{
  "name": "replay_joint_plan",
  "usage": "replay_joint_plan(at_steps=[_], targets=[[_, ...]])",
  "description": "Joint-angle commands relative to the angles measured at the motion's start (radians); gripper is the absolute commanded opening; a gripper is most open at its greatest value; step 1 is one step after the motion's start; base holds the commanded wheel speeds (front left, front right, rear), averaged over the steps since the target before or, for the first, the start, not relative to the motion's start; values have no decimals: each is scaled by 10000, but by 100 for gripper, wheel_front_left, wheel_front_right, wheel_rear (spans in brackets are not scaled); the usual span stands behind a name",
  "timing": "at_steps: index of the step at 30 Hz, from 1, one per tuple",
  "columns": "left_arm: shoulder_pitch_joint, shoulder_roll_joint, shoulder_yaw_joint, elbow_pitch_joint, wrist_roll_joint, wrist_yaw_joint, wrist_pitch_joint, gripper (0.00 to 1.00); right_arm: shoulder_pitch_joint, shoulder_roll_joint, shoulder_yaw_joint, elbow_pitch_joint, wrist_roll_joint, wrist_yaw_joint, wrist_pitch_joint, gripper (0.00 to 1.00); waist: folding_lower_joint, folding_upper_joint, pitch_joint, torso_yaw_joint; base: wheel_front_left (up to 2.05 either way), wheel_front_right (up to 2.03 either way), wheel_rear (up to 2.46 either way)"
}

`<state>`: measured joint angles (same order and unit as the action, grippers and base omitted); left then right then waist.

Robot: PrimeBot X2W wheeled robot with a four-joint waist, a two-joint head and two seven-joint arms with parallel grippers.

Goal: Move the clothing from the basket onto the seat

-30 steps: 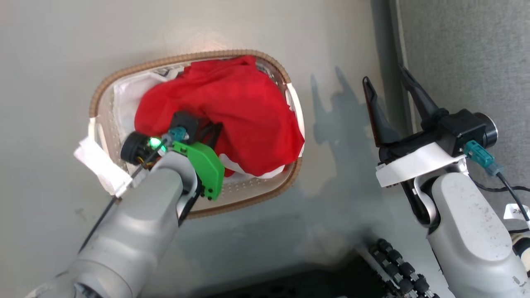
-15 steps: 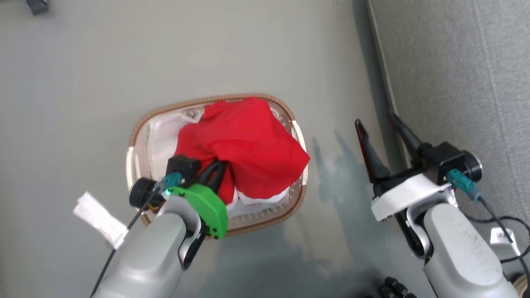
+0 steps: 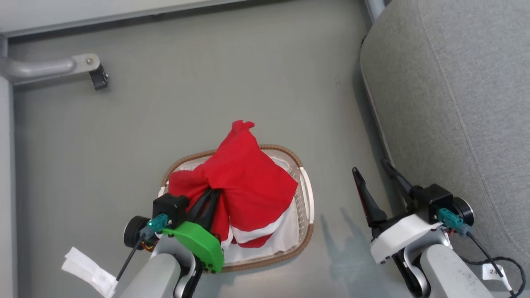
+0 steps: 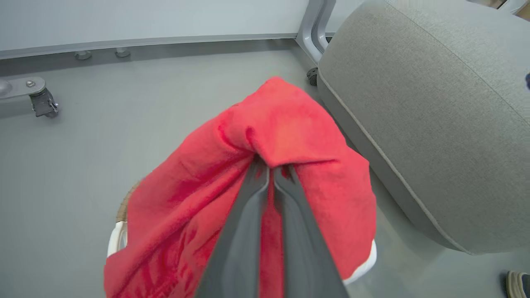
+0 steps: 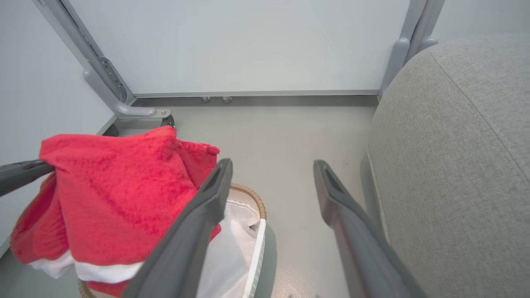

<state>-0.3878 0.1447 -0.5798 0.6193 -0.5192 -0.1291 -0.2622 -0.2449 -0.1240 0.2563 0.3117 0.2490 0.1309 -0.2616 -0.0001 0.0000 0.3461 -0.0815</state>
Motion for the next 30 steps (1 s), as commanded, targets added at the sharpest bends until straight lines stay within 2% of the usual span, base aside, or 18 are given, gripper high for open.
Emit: replay_joint_plan(at_steps=[1,8,20,30], targets=[[284,1,149,-199,132,-20,-40,0,234,-10,-30,25,21,-3,-51,100,1,0,-1091,213,0,0,0],[800,6,777,-1011,433,-20,-40,0,697,86,-56,25,-108,-3,-51,100,1,0,-1889,256,0,0,0],[1032,26,1250,-2221,654,-20,-40,0,1412,293,6,163,-150,-3,-51,100,1,0,-2943,191,0,0,0],[954,-26,1447,-2998,713,-20,-39,0,1650,357,32,239,-75,-3,-51,100,1,0,-3275,140,0,0,0]])
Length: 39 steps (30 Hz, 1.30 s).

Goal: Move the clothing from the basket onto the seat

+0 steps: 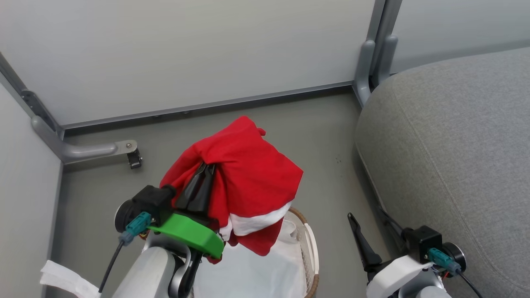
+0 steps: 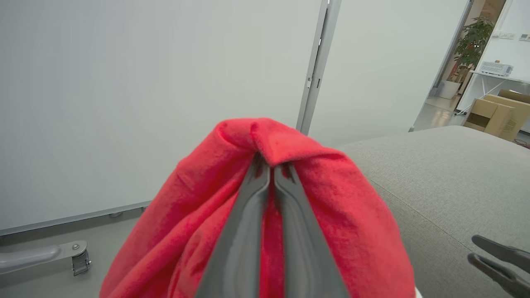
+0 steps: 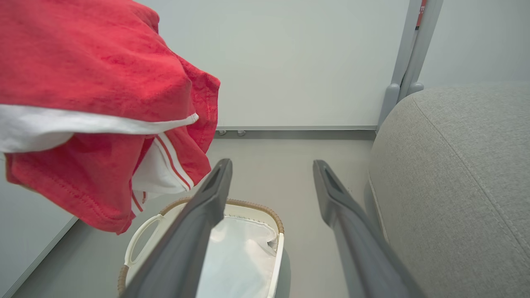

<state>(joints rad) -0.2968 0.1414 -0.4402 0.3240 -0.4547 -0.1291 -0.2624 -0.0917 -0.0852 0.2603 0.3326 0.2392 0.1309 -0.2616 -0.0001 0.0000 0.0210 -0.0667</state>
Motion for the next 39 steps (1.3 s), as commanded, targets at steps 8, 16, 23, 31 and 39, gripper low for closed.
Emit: replay_joint_plan(at_steps=[8,16,23,31,39], targets=[[212,-53,135,-277,127,-20,-39,0,246,-5,26,21,-7,-3,-51,100,1,0,-105,-12,0,0,0],[208,-157,89,-380,75,-20,-37,0,16,-98,458,-215,-26,-3,-51,100,1,0,-72,90,0,0,0],[104,-212,-71,-379,53,-20,-37,0,-861,-186,1633,-887,-84,-3,-49,100,1,0,-14,134,0,0,0],[48,-280,-386,-257,-3,-20,-39,0,-2662,-463,3456,-699,-54,-5,-51,100,1,0,39,213,0,0,0],[6,-377,-857,-316,60,-20,-39,0,-4170,-271,4851,652,240,-5,-51,100,1,0,28,364,0,0,0]])
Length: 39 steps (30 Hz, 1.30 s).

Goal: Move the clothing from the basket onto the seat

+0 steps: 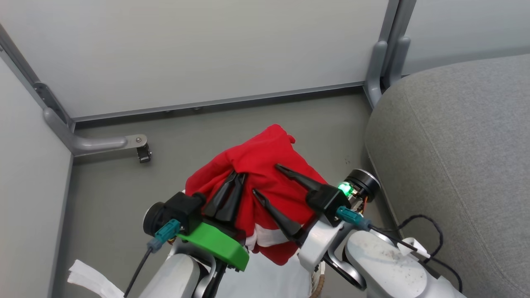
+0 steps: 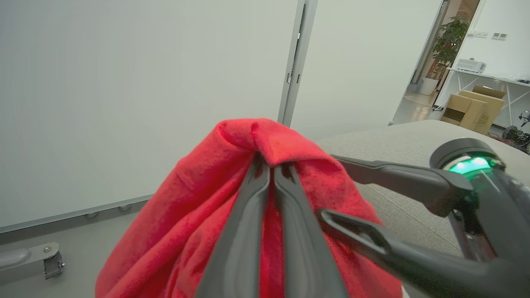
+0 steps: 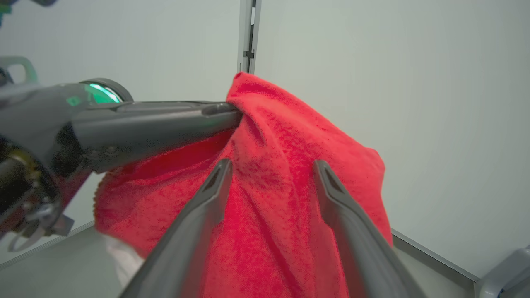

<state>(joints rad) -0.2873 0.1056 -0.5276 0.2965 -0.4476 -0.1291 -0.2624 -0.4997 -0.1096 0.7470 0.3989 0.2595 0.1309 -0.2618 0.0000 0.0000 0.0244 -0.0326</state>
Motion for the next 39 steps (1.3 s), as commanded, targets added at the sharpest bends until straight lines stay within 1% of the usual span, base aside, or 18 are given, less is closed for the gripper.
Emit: replay_joint_plan(at_steps=[1,7,13,17,26,32,33,34,35,39], targets=[[-107,-38,-108,-20,-29,-20,-37,0,-270,38,235,190,172,-5,-47,100,0,0,-7,59,0,0,0],[-210,-132,-584,27,-164,-20,-39,0,-831,217,1075,1242,533,-5,-46,100,0,0,-28,216,0,0,0],[-289,-207,-1010,-7,-286,-22,-40,0,-1092,458,1385,2273,676,-5,-28,100,0,0,-84,348,0,0,0],[-351,-237,-1194,-14,-359,-22,-42,0,-1195,523,1379,2794,643,-5,-26,100,0,0,-116,426,0,0,0],[-464,-252,-1343,-60,-471,-22,-50,0,-972,563,1623,3245,880,-3,-26,100,0,0,-88,538,0,0,0],[-505,-242,-1327,-71,-469,-22,-50,0,-981,565,1603,3227,1058,-3,-26,99,0,0,-59,563,0,0,0],[-498,-234,-1321,-65,-469,-22,-50,0,-980,567,1583,3198,1053,-5,-26,58,0,0,-52,559,0,0,0],[-486,-226,-1317,-55,-466,-22,-50,0,-976,566,1560,3146,1082,-5,-26,7,0,0,-41,555,0,0,0],[-474,-222,-1311,-46,-463,-22,-50,0,-985,567,1520,3106,1085,-5,-26,0,0,0,-32,549,0,0,0],[-447,-216,-1240,6,-413,-22,-50,0,-958,566,1366,3050,1091,-5,-27,0,0,0,-4,518,0,0,0]])
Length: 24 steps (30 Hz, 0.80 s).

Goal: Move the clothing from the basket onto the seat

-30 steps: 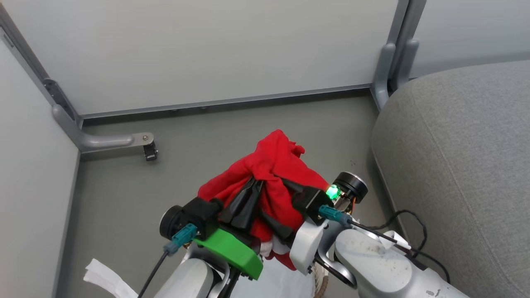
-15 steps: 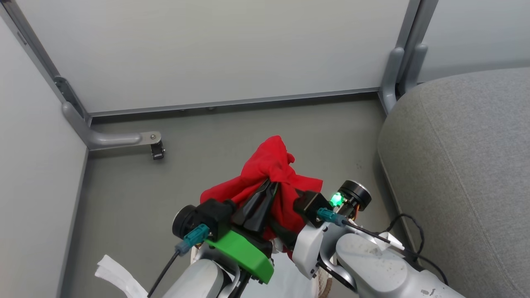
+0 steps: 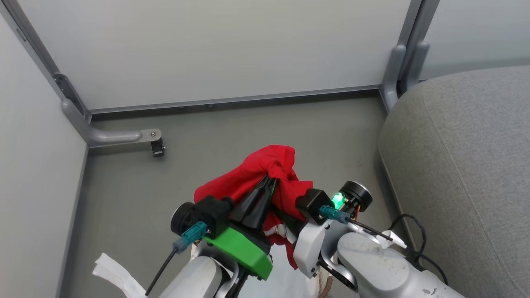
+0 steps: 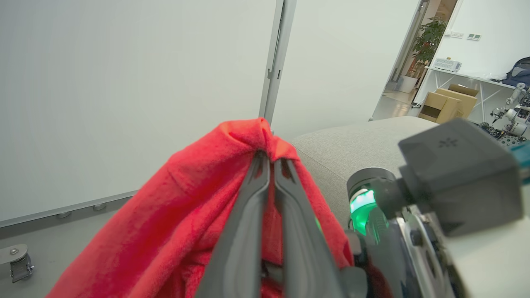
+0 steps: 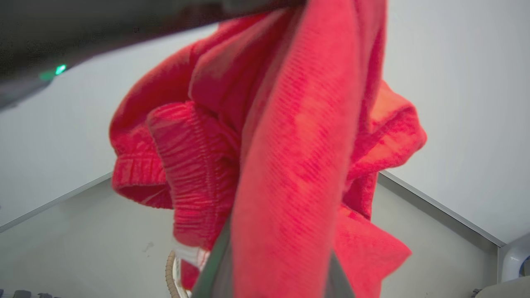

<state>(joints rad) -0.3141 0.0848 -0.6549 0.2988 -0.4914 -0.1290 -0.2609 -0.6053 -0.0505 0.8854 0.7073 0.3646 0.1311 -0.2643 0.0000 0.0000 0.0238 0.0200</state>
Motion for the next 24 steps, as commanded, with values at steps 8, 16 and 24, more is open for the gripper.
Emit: replay_joint_plan(at_steps=[8,16,24], targets=[[119,-109,664,58,566,-22,-62,100,289,-33,-492,-203,-85,-7,-2,0,0,0,40,-118,0,0,0],[282,-186,912,245,959,-22,-37,100,471,-26,-1167,-227,-197,-7,-13,0,0,0,150,-365,0,0,0],[337,-146,1018,297,1112,-22,-33,100,510,-27,-1865,-252,-368,-7,-15,0,0,0,366,-1287,0,0,0]])
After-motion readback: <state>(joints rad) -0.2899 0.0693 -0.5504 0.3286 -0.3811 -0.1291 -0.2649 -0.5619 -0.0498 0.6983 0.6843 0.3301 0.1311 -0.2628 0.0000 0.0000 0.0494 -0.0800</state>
